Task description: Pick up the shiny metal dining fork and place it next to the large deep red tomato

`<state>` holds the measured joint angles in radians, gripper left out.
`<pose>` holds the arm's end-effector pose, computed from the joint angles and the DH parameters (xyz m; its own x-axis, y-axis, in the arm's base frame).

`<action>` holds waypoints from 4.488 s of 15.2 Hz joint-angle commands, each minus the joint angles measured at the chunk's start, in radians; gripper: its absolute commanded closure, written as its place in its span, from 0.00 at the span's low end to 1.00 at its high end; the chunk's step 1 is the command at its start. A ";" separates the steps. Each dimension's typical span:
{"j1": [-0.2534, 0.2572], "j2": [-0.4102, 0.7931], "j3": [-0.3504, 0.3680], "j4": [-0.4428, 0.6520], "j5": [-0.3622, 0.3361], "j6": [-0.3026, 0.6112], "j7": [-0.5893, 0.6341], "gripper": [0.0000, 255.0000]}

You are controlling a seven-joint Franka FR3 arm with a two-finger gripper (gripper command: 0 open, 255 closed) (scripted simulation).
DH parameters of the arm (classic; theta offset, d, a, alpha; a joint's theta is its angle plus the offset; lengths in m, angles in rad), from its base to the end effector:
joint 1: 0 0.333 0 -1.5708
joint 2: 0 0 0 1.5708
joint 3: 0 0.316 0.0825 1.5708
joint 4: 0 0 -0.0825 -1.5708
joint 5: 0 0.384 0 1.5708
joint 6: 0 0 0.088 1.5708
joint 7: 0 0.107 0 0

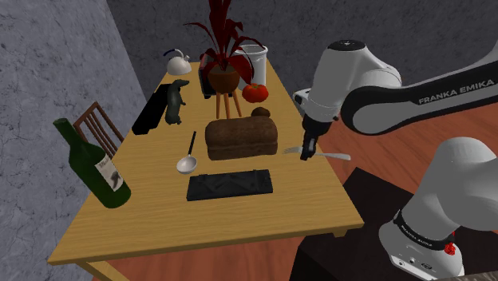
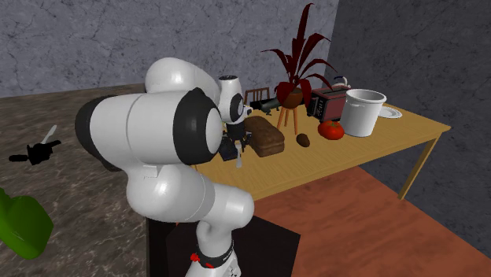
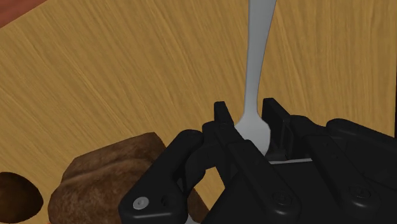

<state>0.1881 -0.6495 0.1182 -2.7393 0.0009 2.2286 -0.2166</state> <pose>0.3355 0.1039 0.4205 0.8672 0.4841 0.1164 0.4750 -0.8745 0.0978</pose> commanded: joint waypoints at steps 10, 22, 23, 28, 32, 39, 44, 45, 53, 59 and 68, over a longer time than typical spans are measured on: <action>-0.013 -0.019 -0.028 0.114 -0.012 -0.132 -0.032 1.00; -0.111 0.333 -0.210 0.393 -0.070 -0.049 -0.264 1.00; -0.116 0.364 -0.223 0.424 -0.068 -0.048 -0.283 1.00; -0.139 0.523 -0.281 0.590 -0.041 -0.052 -0.381 1.00; -0.164 0.657 -0.316 0.744 -0.003 -0.074 -0.459 1.00; -0.231 0.911 -0.350 1.072 0.078 -0.156 -0.582 1.00; -0.302 1.124 -0.353 1.384 0.134 -0.261 -0.645 1.00; -0.320 1.173 -0.351 1.461 0.144 -0.289 -0.655 1.00; -0.347 1.273 -0.344 1.526 0.164 -0.257 -0.674 1.00; -0.344 1.284 -0.341 1.464 0.169 -0.184 -0.680 1.00; -0.343 1.317 -0.334 1.396 0.179 -0.084 -0.689 1.00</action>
<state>-0.1545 0.6618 -0.2172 -1.3378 0.1785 2.1327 -0.9046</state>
